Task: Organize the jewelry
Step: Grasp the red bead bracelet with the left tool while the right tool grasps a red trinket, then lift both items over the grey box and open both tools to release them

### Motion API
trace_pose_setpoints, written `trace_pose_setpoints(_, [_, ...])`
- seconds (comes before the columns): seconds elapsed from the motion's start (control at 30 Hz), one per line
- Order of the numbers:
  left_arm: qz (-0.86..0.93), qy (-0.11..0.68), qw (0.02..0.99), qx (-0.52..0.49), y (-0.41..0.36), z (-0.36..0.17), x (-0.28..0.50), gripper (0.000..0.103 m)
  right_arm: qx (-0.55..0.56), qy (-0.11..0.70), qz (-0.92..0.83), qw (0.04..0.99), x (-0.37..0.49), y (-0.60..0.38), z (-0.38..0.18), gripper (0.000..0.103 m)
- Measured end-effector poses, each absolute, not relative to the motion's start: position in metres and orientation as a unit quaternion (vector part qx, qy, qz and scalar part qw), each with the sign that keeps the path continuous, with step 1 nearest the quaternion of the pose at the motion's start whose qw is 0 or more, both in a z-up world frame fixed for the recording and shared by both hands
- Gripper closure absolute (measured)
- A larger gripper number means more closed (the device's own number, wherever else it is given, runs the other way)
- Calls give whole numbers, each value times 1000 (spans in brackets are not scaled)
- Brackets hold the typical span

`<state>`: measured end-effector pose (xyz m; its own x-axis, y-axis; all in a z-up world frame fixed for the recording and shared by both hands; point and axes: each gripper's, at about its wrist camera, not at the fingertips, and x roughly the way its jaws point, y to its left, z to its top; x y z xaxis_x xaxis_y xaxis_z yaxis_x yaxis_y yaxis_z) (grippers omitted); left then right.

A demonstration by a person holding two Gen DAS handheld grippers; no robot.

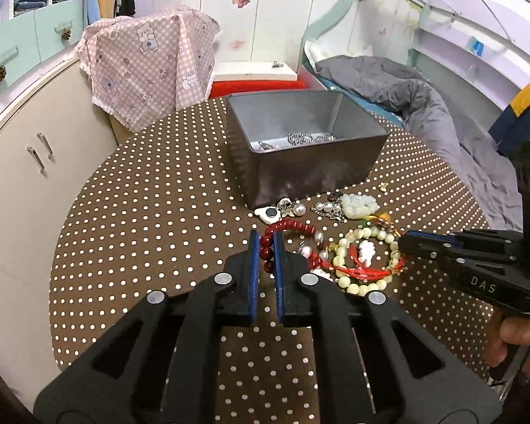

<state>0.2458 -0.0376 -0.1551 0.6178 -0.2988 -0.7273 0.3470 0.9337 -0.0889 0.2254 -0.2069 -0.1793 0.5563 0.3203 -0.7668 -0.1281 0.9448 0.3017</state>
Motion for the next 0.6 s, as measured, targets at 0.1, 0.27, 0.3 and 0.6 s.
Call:
trace_pose_setpoints(0.1, [-182,385,905,24,-33,-144,242,95,111,438,133,882,217,-216,-170,98])
trace_pose_setpoints(0.27, [-185,366,912,24,-29,-129,237,95,108,420,140,890,210,-226,-151,98])
trace_pose_setpoints(0.3, [-185,364,913,23,-28,-127,236,95,104,417,141,892,210,-227,-149,98])
trace_pose_setpoints(0.6, [-197,337,920,12,-22,-98,228,95,75,366,160,914,206,-223,-101,98])
